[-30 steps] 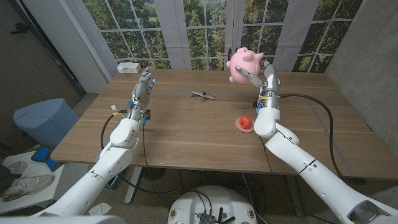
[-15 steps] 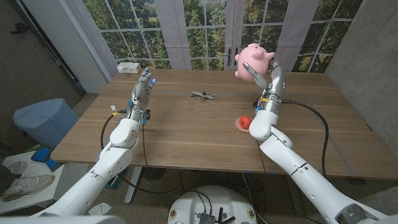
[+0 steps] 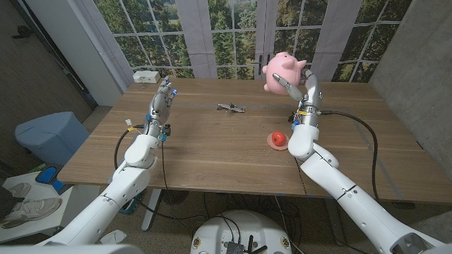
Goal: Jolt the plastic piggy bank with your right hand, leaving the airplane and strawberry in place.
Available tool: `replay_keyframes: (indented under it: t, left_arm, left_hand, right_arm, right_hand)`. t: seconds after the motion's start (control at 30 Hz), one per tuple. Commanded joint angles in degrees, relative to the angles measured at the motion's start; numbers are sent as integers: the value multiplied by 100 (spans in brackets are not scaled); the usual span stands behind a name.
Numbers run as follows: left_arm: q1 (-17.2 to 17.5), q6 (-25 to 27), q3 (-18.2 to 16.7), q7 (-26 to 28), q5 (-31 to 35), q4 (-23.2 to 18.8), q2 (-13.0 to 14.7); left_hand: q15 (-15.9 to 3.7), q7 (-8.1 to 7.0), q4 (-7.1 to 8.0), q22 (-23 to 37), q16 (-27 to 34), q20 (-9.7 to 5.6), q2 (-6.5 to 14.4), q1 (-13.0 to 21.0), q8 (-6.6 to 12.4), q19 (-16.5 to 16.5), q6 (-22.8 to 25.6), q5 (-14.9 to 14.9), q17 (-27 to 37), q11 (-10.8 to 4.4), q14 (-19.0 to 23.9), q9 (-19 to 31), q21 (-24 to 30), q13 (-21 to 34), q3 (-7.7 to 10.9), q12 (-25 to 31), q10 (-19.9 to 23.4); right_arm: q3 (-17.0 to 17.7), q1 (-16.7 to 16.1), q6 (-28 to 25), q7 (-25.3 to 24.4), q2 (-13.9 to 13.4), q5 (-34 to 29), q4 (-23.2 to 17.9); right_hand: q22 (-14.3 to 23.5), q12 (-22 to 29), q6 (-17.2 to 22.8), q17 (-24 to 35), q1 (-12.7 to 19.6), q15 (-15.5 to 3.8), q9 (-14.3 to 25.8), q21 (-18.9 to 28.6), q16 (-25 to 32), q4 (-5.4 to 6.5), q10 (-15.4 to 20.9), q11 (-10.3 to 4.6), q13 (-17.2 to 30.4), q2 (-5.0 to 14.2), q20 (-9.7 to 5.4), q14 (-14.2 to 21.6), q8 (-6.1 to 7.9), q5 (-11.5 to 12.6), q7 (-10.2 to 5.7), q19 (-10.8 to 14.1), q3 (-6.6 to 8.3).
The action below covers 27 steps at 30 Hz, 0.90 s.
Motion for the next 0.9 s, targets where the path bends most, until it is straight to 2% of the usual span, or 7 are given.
replay_keyframes:
  t: [0.03, 0.3, 0.43, 0.7, 0.9]
  left_arm:
    - [8, 39, 15, 13, 15, -38, 8]
    - [28, 49, 13, 29, 32, -73, 21]
    - [32, 58, 16, 29, 36, -87, 27]
    - [34, 60, 15, 30, 40, -105, 31]
    - [32, 59, 16, 29, 44, -109, 30]
  left_hand:
    - [-470, -40, 17, 26, -1, -533, 227, 79, 7, 8, -7, 5, 8, -10, -42, 31, -23, 12, -11, -14, -20]
    - [-471, -43, 16, 26, -1, -531, 229, 81, 6, 8, -9, 6, 8, -14, -41, 31, -23, 11, -10, -13, -18]
    - [-472, -44, 16, 26, -1, -530, 229, 82, 7, 8, -6, 6, 8, -15, -41, 31, -22, 11, -11, -13, -19]
    - [-470, -45, 15, 26, 0, -529, 228, 82, 6, 7, -9, 6, 8, -24, -40, 31, -23, 11, -12, -15, -25]
    - [-471, -44, 15, 26, -1, -526, 228, 83, 5, 6, -14, 6, 8, -27, -42, 31, -23, 11, -13, -14, -23]
  right_arm:
    - [-36, 95, -784, 1534, -691, 405, -583]
    - [-108, 326, -1600, 2428, -1046, 803, -943]
    - [-180, 433, -1866, 2615, -1148, 904, -1029]
    - [-265, 461, -1903, 2439, -1184, 907, -1037]
    - [-249, 369, -1584, 2098, -1121, 856, -929]
  right_hand:
    - [18, 9, 1899, 20, 2391, -1555, 577, -1, -41, 135, 1788, -1818, 315, 2374, -543, 755, 1, 18, -1767, -35, 144]
    - [21, 6, 1892, 13, 2369, -1545, 598, -4, -81, 147, 1776, -1820, 352, 2364, -558, 709, 0, 17, -1792, -60, 129]
    - [22, 11, 1890, 10, 2367, -1550, 616, -3, -99, 150, 1782, -1812, 370, 2367, -555, 693, 6, 20, -1795, -65, 127]
    - [22, -14, 1898, 5, 2361, -1546, 617, 2, -130, 157, 1779, -1815, 370, 2371, -553, 686, -2, 26, -1801, -65, 120]
    - [23, -19, 1902, 7, 2365, -1551, 618, 7, -143, 156, 1793, -1834, 381, 2377, -543, 699, -8, 31, -1801, -63, 118]
